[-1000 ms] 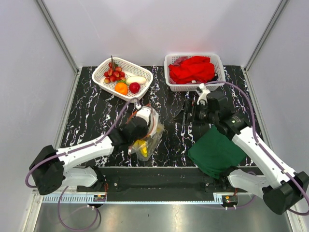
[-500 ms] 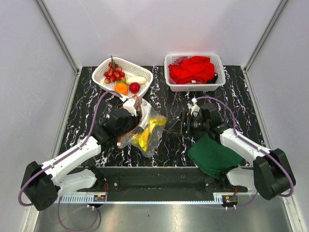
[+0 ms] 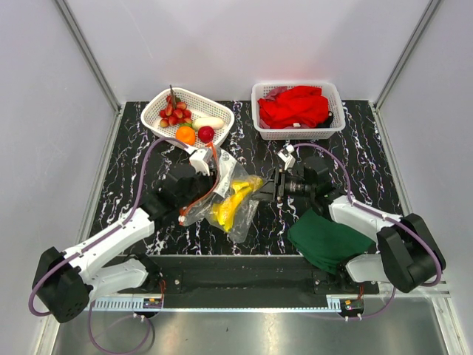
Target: Open the zip-top bag and remove the fake food
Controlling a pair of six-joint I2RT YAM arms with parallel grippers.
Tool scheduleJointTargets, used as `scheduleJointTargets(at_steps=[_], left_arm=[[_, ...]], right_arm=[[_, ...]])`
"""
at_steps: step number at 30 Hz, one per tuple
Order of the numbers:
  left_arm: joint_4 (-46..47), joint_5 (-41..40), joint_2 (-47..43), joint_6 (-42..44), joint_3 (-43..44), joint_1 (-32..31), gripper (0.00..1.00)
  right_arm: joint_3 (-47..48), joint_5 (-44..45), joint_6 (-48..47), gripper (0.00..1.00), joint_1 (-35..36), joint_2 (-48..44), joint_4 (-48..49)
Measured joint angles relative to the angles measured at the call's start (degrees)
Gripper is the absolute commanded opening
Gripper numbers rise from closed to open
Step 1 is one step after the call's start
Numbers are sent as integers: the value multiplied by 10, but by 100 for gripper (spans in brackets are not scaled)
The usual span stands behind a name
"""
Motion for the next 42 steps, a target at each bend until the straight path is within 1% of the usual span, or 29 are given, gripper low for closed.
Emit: scheduleJointTargets(at_steps=[1,2,3,4,7,11,14,18,25,29,34,38,42], left_arm=[[1,2,0,-2,0,0,0],[3,3,0,-3,0,0,0],[4,4,0,-4,0,0,0],[4,4,0,-5,0,1,0],[12,2,-4,-5,-6,2,0],[21,-20,-37,-5,-38,2,0],[37,-47,-74,-4,-68,1,0],[42,-79,-110,-5,-86,-1,0],[38,-137,-162,-8,-94,0,0],[15,-193,-184,-21,-94,0,0],[-42,-276,-192,-44,-84,0,0],[-66,-333,-192,-68,-75,0,0],[-75,-380,-180,-78,-61,0,0]], right_arm=[[0,2,2,20,0,0,0],[0,8,3,9,1,0,2],[0,12,2,2,1,0,3],[0,16,10,0,2,0,3],[-1,39,19,0,2,-3,-2],[-7,98,35,0,6,-31,-41],[-40,142,63,0,8,-73,-45],[-74,189,87,0,10,-117,-63],[-109,263,120,0,8,-137,-83],[-144,300,143,0,8,-171,-85],[-171,342,153,0,6,-219,-87],[-172,357,154,0,4,-215,-85],[-172,355,151,0,4,-189,-83]])
